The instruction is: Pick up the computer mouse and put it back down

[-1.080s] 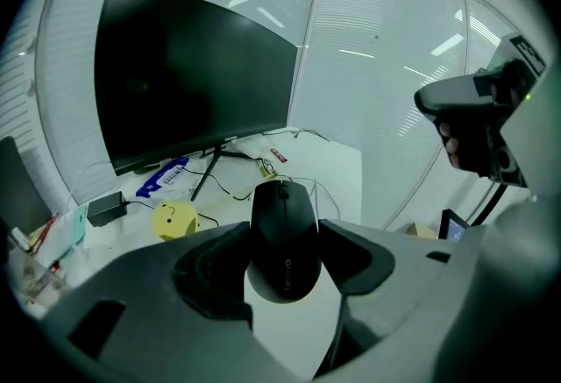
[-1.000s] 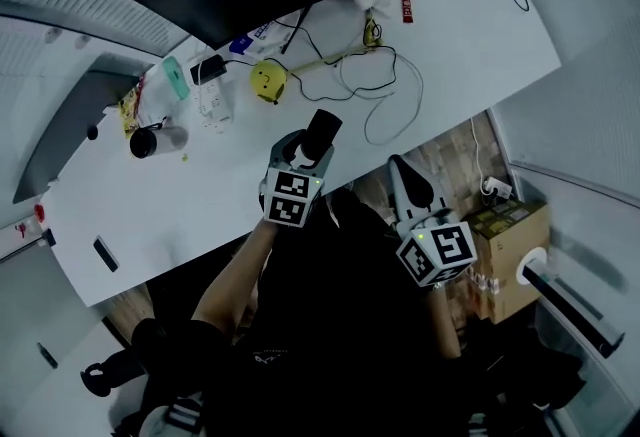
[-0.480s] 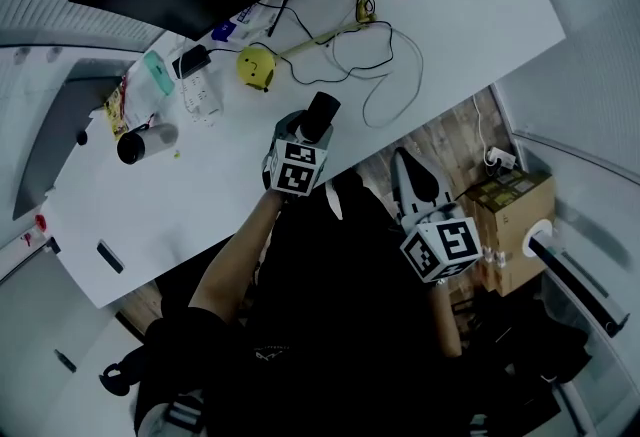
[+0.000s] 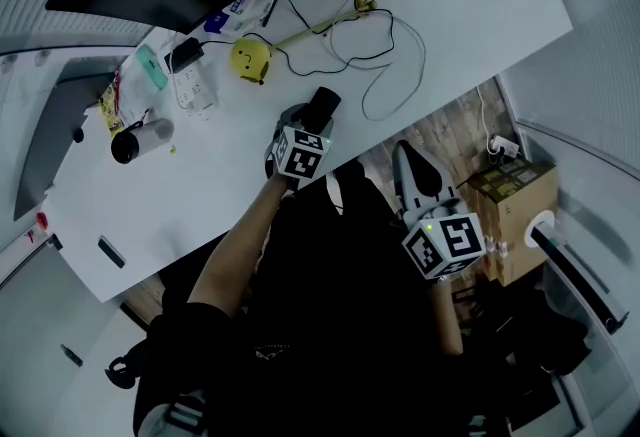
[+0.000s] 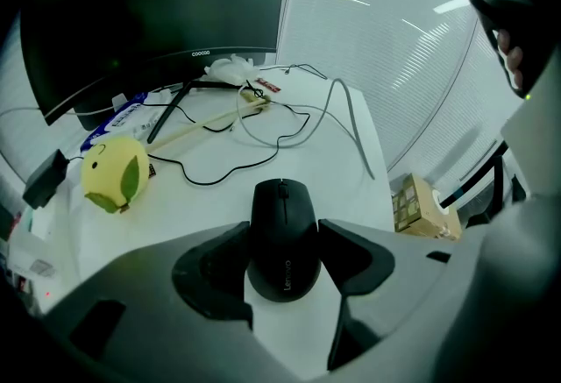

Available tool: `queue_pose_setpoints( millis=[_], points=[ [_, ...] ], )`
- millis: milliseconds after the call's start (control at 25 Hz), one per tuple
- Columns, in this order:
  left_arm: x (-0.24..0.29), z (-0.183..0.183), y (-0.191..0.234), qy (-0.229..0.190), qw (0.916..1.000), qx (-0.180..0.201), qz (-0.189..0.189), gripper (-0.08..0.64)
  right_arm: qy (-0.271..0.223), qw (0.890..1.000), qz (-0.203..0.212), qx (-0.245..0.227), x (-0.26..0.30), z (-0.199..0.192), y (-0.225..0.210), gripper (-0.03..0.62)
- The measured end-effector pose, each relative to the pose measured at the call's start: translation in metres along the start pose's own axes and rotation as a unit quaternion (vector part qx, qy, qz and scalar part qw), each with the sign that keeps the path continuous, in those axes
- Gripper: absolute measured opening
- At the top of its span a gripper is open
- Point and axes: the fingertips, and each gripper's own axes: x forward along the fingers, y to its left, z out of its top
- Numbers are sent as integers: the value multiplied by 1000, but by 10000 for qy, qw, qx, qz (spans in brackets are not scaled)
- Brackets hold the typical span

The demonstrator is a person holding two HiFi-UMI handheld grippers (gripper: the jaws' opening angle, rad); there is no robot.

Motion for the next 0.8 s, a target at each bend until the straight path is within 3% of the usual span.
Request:
queue_pose_setpoints(
  millis=[400, 600, 800],
  points=[
    [10, 4, 0, 79, 9997, 240, 55, 253, -74, 9997, -194, 140, -10, -4, -16, -2],
    [8, 2, -3, 58, 9998, 168, -50, 253, -96, 9997, -156, 154, -16, -11, -12, -2],
    [-8, 7, -4, -252, 9996, -83, 54, 255, -164, 9998, -26, 72, -22, -12, -2, -2]
  ],
)
